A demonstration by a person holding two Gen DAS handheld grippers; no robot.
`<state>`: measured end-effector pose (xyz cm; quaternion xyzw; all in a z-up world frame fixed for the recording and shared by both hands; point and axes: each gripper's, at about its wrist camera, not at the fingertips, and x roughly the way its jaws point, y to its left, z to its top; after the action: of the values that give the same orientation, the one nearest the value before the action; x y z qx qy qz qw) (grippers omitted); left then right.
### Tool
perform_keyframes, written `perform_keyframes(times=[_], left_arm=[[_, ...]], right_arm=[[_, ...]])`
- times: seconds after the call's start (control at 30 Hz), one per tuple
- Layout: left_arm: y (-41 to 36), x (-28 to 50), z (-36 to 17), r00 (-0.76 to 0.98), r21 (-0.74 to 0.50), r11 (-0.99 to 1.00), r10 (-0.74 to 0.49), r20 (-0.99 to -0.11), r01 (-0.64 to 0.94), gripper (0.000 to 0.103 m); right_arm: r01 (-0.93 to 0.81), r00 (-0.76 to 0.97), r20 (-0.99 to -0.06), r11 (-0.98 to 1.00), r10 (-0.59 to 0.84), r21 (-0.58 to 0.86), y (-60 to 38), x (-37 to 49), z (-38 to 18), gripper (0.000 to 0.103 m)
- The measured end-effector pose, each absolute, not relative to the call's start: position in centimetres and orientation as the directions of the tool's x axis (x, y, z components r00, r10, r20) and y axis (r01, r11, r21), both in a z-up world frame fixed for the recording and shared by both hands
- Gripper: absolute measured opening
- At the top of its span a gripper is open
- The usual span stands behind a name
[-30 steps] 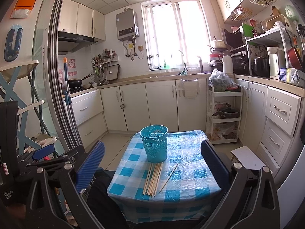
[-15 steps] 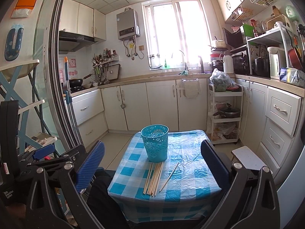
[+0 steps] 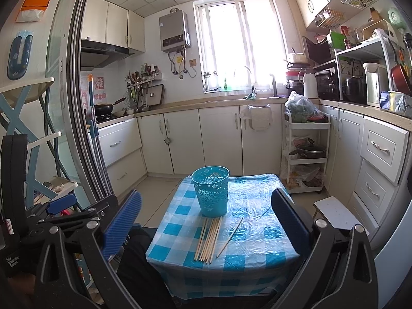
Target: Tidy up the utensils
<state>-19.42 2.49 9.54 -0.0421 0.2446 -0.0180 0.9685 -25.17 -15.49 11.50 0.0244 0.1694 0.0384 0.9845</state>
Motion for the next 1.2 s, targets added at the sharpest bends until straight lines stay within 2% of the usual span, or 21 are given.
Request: perform_keyframes(times=[0.17, 0.3, 0.37, 0.53, 0.83, 0.87, 0.93, 0.97, 1.03, 1.2], left_arm=[[2.8, -17.6, 8.2, 0.853, -0.1, 0.995, -0.048, -0.52, -0.005, 0.095], [3.1, -15.2, 6.6, 0.826, -0.097, 0.995, -0.032, -0.562, -0.027, 0.095], [3.2, -13.4, 5.3, 0.808, -0.095, 0.995, -0.027, -0.588, -0.036, 0.095], [3.0, -9.0, 2.0, 0.755, -0.075, 0.997, -0.023, -0.655, -0.034, 0.095], [2.8, -2.6, -3.2, 0.692, -0.071, 0.997, -0.024, -0.722, -0.04, 0.095], [2.7, -1.9, -3.8, 0.686, -0.067, 0.997, -0.02, -0.727, -0.041, 0.095], [2.5, -0.6, -5.0, 0.671, -0.061, 0.997, -0.019, -0.741, -0.04, 0.095], [2.3, 0.0, -5.5, 0.664, -0.06, 0.998, -0.02, -0.748, -0.037, 0.095], [1.8, 1.4, -6.8, 0.644, -0.052, 0.998, -0.025, -0.765, -0.024, 0.095], [0.1, 4.3, -9.6, 0.6, -0.033, 0.999, -0.033, -0.799, 0.011, 0.095]], right_arm=[[-0.068, 0.896, -0.438, 0.997, 0.075, 0.031, -15.8, -23.3, 10.8, 0.097], [-0.05, 0.883, -0.462, 0.996, 0.081, 0.08, -16.8, -21.1, 9.1, 0.097], [-0.031, 0.842, -0.534, 0.996, 0.072, 0.085, -17.3, -19.5, 8.0, 0.097], [-0.001, 0.801, -0.596, 0.995, 0.062, 0.101, -18.4, -15.6, 4.3, 0.097], [0.047, 0.734, -0.678, 0.996, 0.016, 0.074, -20.3, -9.5, -1.3, 0.096], [0.05, 0.722, -0.692, 0.995, 0.02, 0.081, -20.7, -8.7, -2.2, 0.094], [0.051, 0.686, -0.726, 0.993, 0.042, 0.106, -21.3, -7.3, -4.0, 0.079], [0.05, 0.666, -0.744, 0.991, 0.06, 0.125, -21.6, -6.5, -5.0, 0.077], [0.054, 0.632, -0.771, 0.988, 0.08, 0.146, -22.0, -5.2, -6.8, 0.062], [0.046, 0.551, -0.824, 0.982, 0.129, 0.184, -22.3, -2.5, -10.8, 0.039]])
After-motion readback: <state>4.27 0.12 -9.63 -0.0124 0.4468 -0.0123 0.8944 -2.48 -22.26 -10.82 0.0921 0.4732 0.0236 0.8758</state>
